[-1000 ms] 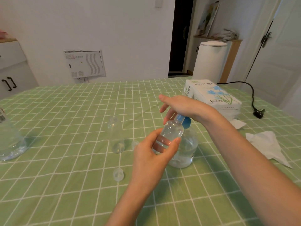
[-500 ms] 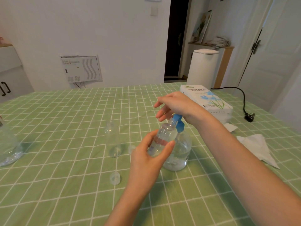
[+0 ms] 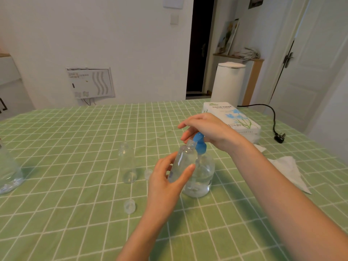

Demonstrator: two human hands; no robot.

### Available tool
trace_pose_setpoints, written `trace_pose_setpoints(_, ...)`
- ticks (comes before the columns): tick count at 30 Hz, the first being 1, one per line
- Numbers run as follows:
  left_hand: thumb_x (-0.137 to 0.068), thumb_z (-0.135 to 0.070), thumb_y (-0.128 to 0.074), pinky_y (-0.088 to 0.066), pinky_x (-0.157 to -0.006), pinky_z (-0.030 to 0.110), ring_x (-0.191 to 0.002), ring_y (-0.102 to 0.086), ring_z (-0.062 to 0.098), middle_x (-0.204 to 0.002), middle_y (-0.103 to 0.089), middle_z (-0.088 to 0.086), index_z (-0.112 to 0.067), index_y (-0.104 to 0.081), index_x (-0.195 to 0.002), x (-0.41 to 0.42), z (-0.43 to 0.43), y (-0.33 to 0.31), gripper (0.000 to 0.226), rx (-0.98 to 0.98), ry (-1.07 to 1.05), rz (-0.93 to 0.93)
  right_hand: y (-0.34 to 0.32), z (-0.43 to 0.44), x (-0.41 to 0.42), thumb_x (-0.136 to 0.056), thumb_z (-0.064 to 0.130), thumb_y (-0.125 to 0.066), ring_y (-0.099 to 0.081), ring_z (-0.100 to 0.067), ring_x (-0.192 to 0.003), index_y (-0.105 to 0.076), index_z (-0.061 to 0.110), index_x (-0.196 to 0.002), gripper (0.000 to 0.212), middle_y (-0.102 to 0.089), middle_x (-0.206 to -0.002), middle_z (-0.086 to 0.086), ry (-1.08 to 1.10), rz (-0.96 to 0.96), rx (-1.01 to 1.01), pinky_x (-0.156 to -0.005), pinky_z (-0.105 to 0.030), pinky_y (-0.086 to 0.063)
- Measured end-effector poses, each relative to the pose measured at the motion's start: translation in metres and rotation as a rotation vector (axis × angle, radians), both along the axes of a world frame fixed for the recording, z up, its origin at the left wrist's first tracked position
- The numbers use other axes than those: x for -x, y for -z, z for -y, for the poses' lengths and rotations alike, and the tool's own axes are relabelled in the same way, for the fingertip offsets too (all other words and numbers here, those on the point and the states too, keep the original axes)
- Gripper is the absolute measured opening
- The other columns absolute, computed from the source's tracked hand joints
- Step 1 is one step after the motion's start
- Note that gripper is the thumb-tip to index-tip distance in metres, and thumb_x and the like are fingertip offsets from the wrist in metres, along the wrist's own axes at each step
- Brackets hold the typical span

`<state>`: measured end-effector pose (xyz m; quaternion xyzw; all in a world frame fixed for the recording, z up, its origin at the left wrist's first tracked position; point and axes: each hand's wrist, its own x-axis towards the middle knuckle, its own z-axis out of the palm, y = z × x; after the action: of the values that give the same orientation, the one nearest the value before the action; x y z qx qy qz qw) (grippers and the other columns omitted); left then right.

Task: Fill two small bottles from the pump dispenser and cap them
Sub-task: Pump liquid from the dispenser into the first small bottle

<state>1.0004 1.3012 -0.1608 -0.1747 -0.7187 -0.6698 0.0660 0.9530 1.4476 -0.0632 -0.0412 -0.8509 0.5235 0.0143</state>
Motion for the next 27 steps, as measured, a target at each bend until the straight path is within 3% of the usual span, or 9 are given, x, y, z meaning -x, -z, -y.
trace_pose_setpoints(2, -0.071, -0.043, -0.07, -0.046, -0.075, 0.021, -0.081, -0.054, -0.004, -0.091, -0.061, -0.018, -0.036, -0.061, -0.106, 0.001, 0.001, 0.001, 0.037, 0.011, 0.007, 0.017, 0.006, -0.003, -0.004, -0.092, 0.026, -0.051, -0.062, -0.007, -0.067, -0.072, 0.018, -0.094, 0.022, -0.074, -0.072, 0.0, 0.005, 0.002, 0.057, -0.071, -0.028, -0.049)
trace_pose_setpoints(6, -0.073, -0.031, -0.074, -0.047, -0.069, 0.011, -0.08, -0.059, 0.001, -0.089, -0.067, -0.013, -0.035, -0.064, -0.102, 0.002, 0.006, 0.002, 0.031, 0.024, 0.013, 0.044, 0.019, -0.003, -0.009, -0.088, 0.025, -0.056, -0.065, -0.019, -0.074, -0.073, 0.016, -0.088, 0.019, -0.072, -0.077, -0.009, -0.016, -0.005, 0.214, -0.085, -0.037, -0.05)
trace_pose_setpoints(10, -0.07, -0.028, -0.076, -0.049, -0.071, 0.015, -0.087, -0.063, 0.006, -0.095, -0.071, -0.005, -0.026, -0.066, -0.109, 0.002, 0.013, 0.0, 0.04, 0.015, 0.019, 0.099, 0.027, -0.001, -0.011, -0.093, 0.031, -0.043, -0.065, -0.011, -0.061, -0.071, 0.016, -0.087, 0.032, -0.07, -0.067, -0.005, -0.026, -0.022, 0.234, -0.072, -0.032, -0.048)
trace_pose_setpoints(15, -0.071, -0.022, -0.077, -0.05, -0.072, 0.012, -0.094, -0.065, 0.011, -0.098, -0.072, -0.003, -0.024, -0.067, -0.106, -0.004, 0.027, -0.007, 0.037, 0.02, 0.041, 0.119, 0.029, -0.002, -0.012, -0.098, 0.032, -0.033, -0.067, -0.009, -0.062, -0.069, 0.015, -0.091, 0.04, -0.072, -0.067, -0.004, -0.081, -0.023, 0.214, -0.065, -0.026, -0.046)
trace_pose_setpoints(18, -0.073, -0.022, -0.075, -0.05, -0.079, 0.02, -0.095, -0.066, 0.011, -0.099, -0.073, -0.005, -0.026, -0.067, -0.106, -0.013, 0.048, -0.013, 0.035, -0.008, 0.033, 0.138, 0.031, -0.001, -0.011, -0.099, 0.033, -0.031, -0.067, -0.007, -0.06, -0.069, 0.014, -0.091, 0.043, -0.072, -0.065, -0.003, -0.075, -0.025, 0.227, -0.064, -0.024, -0.043)
trace_pose_setpoints(22, -0.069, -0.029, -0.072, -0.048, -0.07, 0.015, -0.086, -0.067, 0.002, -0.095, -0.073, -0.011, -0.028, -0.065, -0.105, -0.022, 0.085, -0.021, 0.036, -0.055, -0.056, 0.14, 0.033, 0.0, -0.01, -0.097, 0.033, -0.032, -0.066, -0.006, -0.059, -0.07, 0.017, -0.086, 0.043, -0.072, -0.063, -0.003, -0.06, -0.025, 0.244, -0.066, -0.027, -0.042)
trace_pose_setpoints(27, -0.067, -0.03, -0.071, -0.044, -0.069, 0.017, -0.082, -0.067, 0.002, -0.091, -0.072, -0.008, -0.03, -0.063, -0.101, -0.013, 0.126, -0.016, 0.035, -0.077, -0.241, 0.141, 0.034, 0.002, -0.009, -0.096, 0.032, -0.032, -0.066, -0.008, -0.059, -0.07, 0.016, -0.087, 0.042, -0.072, -0.062, -0.003, -0.039, -0.032, 0.252, -0.065, -0.028, -0.043)
